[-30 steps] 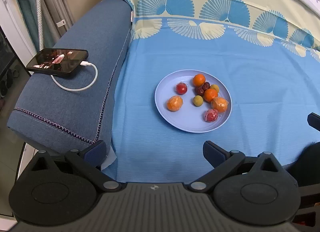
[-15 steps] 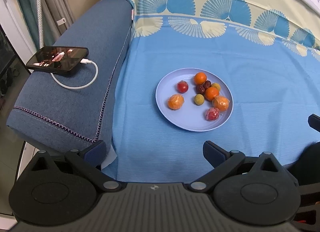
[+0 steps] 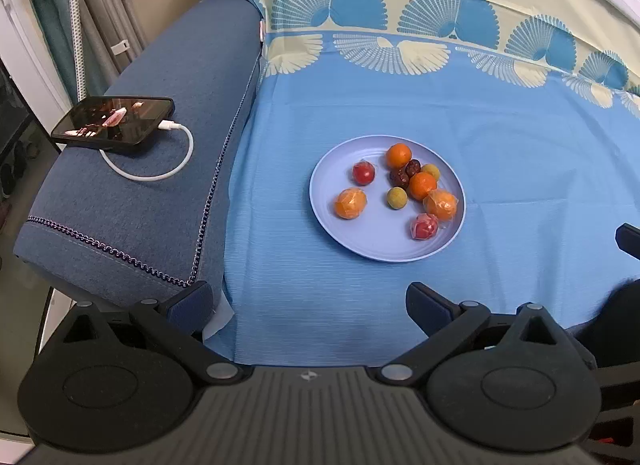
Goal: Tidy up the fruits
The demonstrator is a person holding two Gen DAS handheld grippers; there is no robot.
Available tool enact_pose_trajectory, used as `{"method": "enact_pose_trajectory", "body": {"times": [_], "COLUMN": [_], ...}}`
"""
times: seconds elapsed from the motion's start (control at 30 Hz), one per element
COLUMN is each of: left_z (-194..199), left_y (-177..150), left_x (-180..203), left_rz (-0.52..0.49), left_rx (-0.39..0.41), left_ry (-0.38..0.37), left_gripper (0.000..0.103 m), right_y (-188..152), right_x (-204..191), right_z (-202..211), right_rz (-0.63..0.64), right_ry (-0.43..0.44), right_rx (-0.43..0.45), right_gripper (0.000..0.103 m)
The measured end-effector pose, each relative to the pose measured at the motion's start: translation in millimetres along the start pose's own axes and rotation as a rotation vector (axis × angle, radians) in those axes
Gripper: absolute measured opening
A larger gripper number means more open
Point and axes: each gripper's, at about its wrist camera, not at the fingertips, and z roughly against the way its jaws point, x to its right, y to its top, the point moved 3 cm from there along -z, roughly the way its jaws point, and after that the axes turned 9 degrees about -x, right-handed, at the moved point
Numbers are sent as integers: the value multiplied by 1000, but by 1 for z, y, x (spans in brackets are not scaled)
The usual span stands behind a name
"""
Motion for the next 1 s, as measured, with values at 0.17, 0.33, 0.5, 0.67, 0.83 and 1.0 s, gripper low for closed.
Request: {"method": "enact_pose_trajectory", "body": {"times": [0.17, 0.33, 0.5, 0.67, 0.83, 1.0], "left_z": [-1, -2, -2, -2, -2, -2], "left_y": [0, 1, 1, 1, 0, 0], "left_x": [-1, -1, 0, 0, 1, 2], "left_rz": [2, 4, 5, 5, -1, -1], "left_rx": [-2, -5, -1, -5, -5, -4], "left_ry": [7, 11, 23, 20, 18, 19], "left_gripper": [103, 103, 103, 103, 103, 103], "right_y": [-1, -2, -3, -3, -3, -3], "right_x": [1, 1, 1, 1, 2, 2], "right_z": [-1, -1, -2, -2, -1, -1], "right_rz": [-6, -6, -7, -7, -6, -6], "right_ry": [-2, -2, -4, -3, -2, -2], "right_rx": [-3, -4, -6, -6, -5, -6], "right_gripper": [102, 102, 102, 102, 102, 102]}}
